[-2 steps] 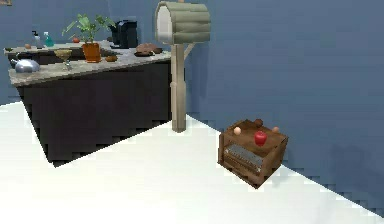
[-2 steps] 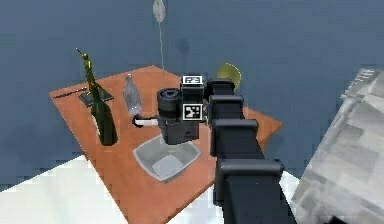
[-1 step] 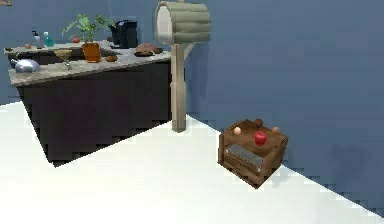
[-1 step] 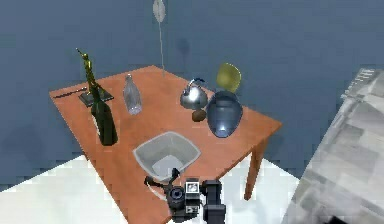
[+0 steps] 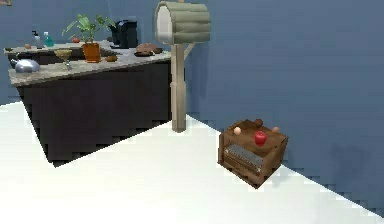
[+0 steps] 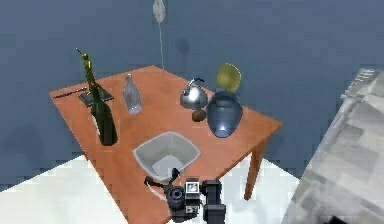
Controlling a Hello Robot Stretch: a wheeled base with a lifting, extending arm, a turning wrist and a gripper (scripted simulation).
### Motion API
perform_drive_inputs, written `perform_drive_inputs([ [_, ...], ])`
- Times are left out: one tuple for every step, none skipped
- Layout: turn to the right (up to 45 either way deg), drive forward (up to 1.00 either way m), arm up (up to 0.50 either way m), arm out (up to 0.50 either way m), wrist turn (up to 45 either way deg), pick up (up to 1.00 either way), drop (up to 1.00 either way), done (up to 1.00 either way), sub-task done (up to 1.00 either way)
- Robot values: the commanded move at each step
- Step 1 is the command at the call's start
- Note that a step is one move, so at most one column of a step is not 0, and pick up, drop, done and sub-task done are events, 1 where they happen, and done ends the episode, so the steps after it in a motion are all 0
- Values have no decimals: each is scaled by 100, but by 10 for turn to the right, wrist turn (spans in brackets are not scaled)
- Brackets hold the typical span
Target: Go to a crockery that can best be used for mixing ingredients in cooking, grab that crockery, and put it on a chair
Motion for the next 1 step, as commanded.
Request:
perform_drive_inputs([
  [0, 0, 10, 0, 0, 0, 0, 0, 0],
])
